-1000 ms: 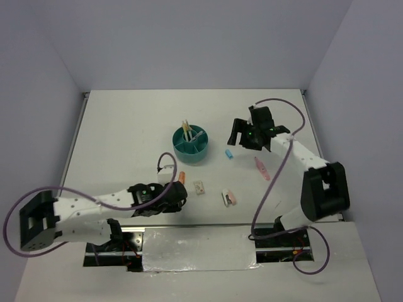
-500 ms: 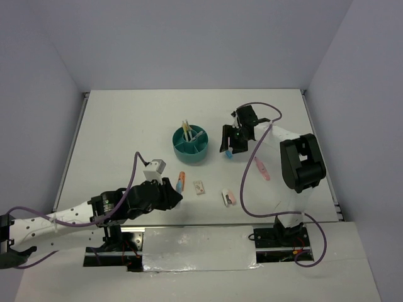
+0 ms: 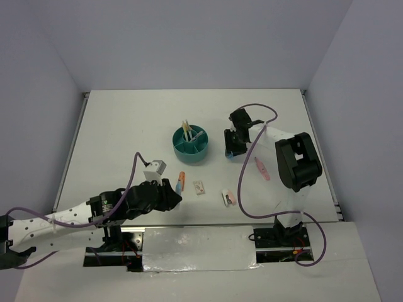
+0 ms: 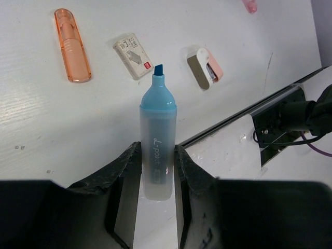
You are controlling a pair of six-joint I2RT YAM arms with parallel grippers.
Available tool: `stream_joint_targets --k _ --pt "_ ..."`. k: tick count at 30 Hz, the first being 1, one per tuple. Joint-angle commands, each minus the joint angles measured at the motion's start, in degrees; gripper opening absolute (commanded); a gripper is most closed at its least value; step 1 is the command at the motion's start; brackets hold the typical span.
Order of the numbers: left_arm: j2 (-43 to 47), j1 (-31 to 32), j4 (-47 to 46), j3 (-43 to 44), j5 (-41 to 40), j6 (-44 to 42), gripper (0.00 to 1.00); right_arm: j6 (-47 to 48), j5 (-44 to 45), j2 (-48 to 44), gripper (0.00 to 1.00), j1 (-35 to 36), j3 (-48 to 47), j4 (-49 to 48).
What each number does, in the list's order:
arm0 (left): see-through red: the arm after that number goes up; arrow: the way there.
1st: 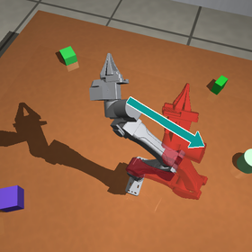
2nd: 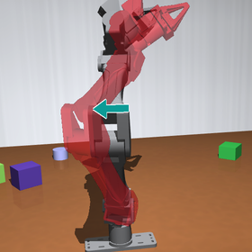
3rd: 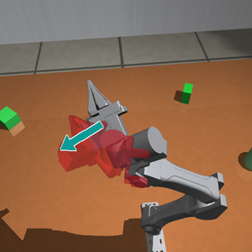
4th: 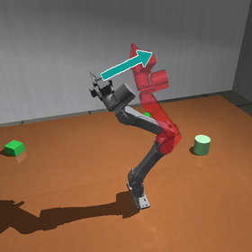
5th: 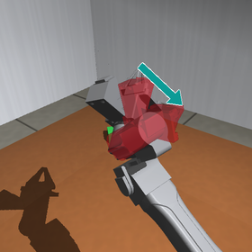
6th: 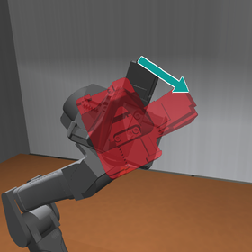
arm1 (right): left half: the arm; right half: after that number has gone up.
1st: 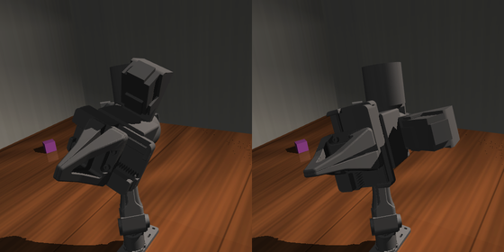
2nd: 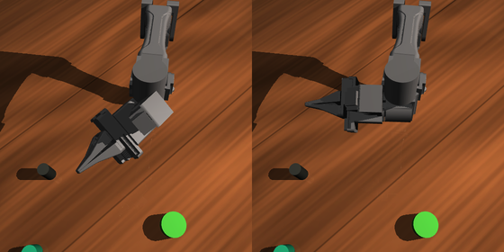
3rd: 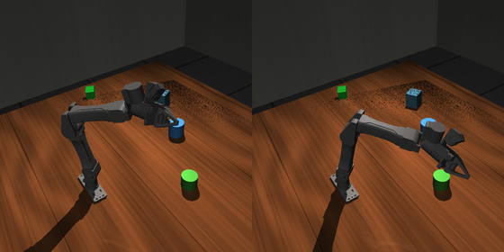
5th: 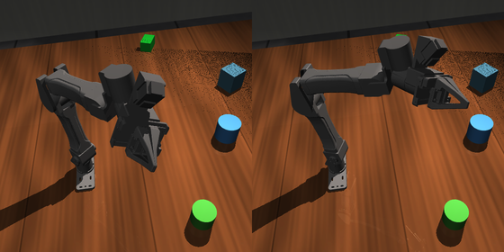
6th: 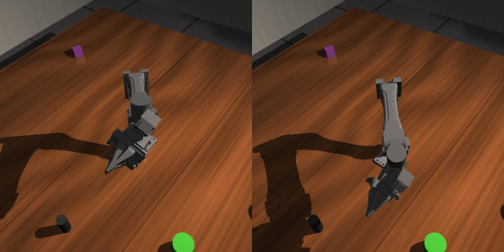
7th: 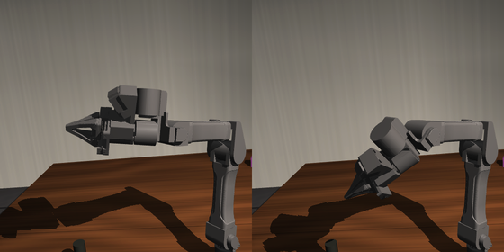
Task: Sort the stationery into containers
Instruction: Pick up the pen from the center of the board, then close the pen cap on the pen.
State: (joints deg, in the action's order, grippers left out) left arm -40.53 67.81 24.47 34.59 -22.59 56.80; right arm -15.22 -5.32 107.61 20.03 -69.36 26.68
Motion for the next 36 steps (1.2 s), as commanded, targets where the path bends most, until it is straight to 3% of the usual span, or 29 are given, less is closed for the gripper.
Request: stream_joint_targets --k 1,4,8,10,13,14,20,24,27,32,36 --pt "-0.95 0.3 -1.0 1.62 0.44 -2.39 0.0 1.34 1.19 1.01 0.46 1.06 -0.24 0.22" --pt "-1.57 0.3 -1.0 2.15 0.35 -2.48 0.0 1.51 -1.26 2.33 0.31 1.06 -0.95 0.22" --pt "-1.22 0.3 -0.39 2.76 0.53 -2.48 0.0 -0.5 -4.43 0.33 0.2 1.06 -0.34 -0.83" --pt "-0.43 0.3 -0.12 3.2 0.88 -2.39 0.0 -1.56 -6.79 -1.96 0.1 0.71 0.28 -1.62" --pt "1.59 0.3 -1.26 3.38 2.19 -3.27 0.0 -4.02 -11.62 -8.45 0.06 0.27 1.94 -4.6" --pt "2.47 0.3 -2.14 3.38 2.46 -3.53 0.0 -5.85 -12.25 -12.39 0.0 0.18 2.3 -5.22" --pt "2.66 0.39 -6.88 5.22 3.69 -6.43 0.0 -16.75 -15.75 -30.5 0.0 0.97 9.67 -15.05" --pt "-0.41 0.48 -10.74 8.9 4.74 -10.02 0.0 -26.07 -22.35 -44.56 0.0 2.29 18.36 -30.85" --pt "-4.27 0.57 -12.43 13.3 4.57 -12.75 0.0 -32.57 -21.41 -50.81 0.0 5.79 20.66 -35.8" --pt "-12.63 0.57 -12.07 24.27 5.27 -19.33 0.0 -35.48 -16.04 -56.28 0.0 13.71 21.54 -40.62" --pt "-15.01 0.57 -16.72 26.67 7.21 -22.34 0.0 -37.33 -14.28 -59.0 0.0 16.0 22.17 -42.06"
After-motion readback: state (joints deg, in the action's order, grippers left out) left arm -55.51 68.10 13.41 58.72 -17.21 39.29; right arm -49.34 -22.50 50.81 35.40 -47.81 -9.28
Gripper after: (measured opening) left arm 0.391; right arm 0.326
